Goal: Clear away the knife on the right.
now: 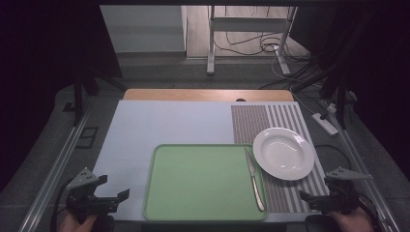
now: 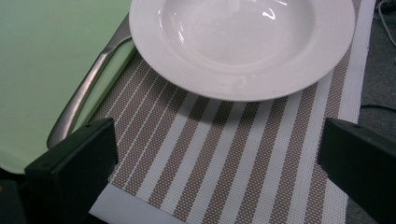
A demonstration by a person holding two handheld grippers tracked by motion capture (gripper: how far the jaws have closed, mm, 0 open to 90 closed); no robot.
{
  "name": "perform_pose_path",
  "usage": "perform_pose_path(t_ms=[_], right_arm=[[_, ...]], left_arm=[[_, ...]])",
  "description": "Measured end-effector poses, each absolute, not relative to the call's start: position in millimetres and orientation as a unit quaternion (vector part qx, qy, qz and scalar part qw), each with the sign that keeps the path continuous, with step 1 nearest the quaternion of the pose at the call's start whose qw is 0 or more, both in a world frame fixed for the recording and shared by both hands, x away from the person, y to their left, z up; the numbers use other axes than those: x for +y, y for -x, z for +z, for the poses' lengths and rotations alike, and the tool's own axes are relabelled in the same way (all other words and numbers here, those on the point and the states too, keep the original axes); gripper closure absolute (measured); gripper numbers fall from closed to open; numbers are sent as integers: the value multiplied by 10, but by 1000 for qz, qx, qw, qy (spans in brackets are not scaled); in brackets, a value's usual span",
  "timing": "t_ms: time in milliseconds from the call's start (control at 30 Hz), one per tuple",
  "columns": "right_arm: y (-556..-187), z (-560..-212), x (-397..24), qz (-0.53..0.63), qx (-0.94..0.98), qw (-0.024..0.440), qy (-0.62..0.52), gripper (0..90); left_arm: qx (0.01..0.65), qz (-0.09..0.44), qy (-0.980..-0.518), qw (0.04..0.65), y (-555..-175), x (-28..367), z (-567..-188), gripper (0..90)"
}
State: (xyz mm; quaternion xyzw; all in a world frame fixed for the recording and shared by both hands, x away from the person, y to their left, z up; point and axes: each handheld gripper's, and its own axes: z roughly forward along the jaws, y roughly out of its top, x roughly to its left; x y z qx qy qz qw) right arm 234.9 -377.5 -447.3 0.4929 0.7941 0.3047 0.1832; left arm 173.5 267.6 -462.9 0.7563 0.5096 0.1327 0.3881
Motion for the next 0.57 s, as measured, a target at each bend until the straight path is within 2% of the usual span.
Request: perform_pose_path(t_ms=[567], right_arm=[[-2351, -4513, -3775, 292, 802, 169, -493, 0]], left_arm=[[508, 133, -757, 389, -1738, 2673, -4627, 33]])
